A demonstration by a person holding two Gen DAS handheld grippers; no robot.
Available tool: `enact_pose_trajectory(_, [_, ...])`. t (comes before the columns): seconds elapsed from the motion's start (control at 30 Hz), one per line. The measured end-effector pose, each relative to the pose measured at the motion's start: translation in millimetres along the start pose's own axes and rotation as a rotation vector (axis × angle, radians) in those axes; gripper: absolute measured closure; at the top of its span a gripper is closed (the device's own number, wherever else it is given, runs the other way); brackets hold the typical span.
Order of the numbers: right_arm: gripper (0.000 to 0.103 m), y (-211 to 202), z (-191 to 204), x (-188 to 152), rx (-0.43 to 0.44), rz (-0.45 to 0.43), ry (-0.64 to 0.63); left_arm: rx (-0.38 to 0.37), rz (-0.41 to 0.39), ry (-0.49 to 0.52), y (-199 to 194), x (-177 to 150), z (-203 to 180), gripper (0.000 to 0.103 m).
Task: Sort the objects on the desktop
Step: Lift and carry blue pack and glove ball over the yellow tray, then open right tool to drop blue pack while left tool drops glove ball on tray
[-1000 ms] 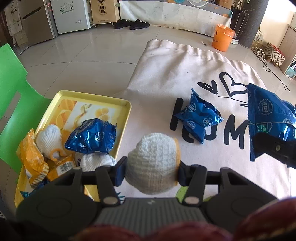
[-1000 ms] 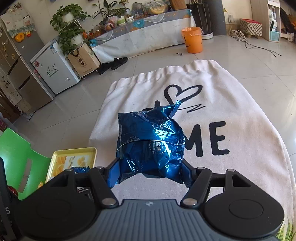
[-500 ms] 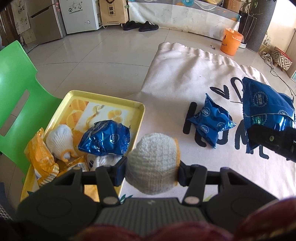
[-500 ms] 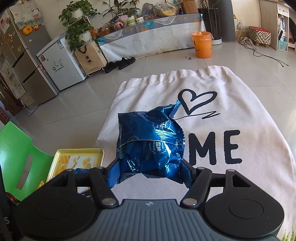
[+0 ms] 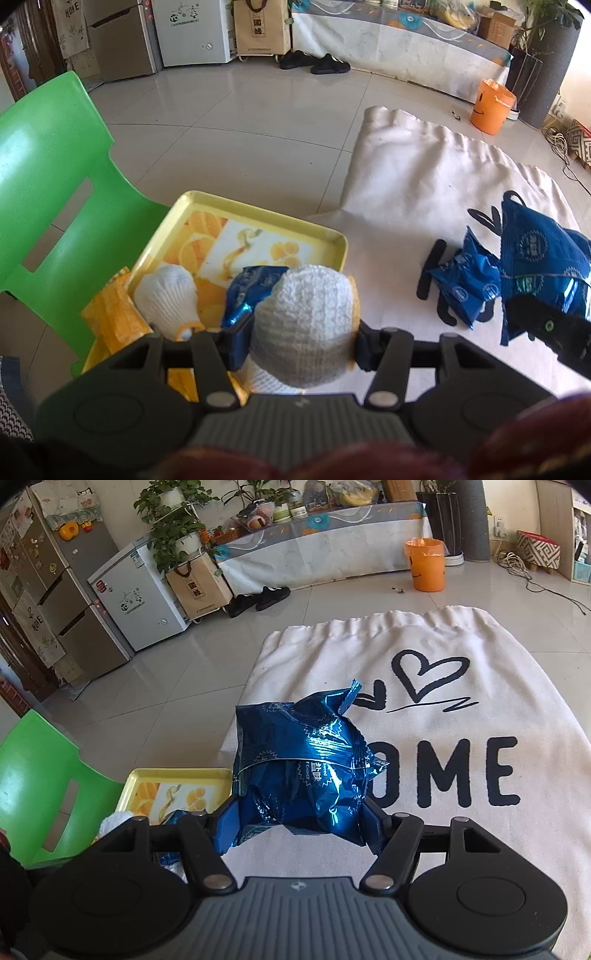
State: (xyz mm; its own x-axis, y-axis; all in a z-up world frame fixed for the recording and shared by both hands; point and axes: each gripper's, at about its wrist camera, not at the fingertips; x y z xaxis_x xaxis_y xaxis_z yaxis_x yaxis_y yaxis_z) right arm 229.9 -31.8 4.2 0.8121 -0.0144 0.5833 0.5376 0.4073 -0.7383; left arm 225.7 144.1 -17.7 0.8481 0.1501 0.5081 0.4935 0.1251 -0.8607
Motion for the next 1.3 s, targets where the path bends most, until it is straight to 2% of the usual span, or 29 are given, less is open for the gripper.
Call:
enact_pose_trajectory(0.4, [0.036,15.7,42.5,-17.6,0.241,0.054,-0.107,0.000,-0.018,-0.165,-1.4,27.7,79.3,0.052])
enact_pose_trajectory(0.53, [0.036,26.0,54.7,-26.8,0.304,0.106,-0.119,0.007,-0.015,-0.229,0.7,33.9,104.4,0.052])
enact_pose_trajectory(0.77, [0.036,51.6,81.1,-54.1,0.327,0.197,-0.184,0.034,0.005,-0.275,10.4,41.0,125.2,0.052])
enact_pose_trajectory(0.93, [0.036,68.5,96.0,-71.2,0.343,0.251,-0.218,-0.031,0.047,-0.276,25.3,45.7,127.1,0.052])
enact_pose_trajectory(1.03, [0.036,77.7,102.0,-80.0,0.348,0.283,-0.241,-0.043,0.062,-0.234,33.4,47.3,122.8,0.052])
enact_pose_trajectory(1.3, [0.036,99.2,111.3,-96.3,0.346,0.340,-0.274,-0.084,0.075,-0.218,57.7,59.3,123.8,0.052])
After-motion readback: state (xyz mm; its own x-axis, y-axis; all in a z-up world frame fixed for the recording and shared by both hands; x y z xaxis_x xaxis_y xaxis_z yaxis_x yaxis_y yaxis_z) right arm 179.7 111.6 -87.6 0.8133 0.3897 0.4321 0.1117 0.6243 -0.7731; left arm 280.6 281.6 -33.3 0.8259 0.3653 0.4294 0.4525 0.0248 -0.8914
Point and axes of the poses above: each gripper's, at about its wrist camera, not at the fingertips, and y roughly the way its jaws point, z to its left, x to its top, and after that the axes turned 4 degrees about y, right-handed
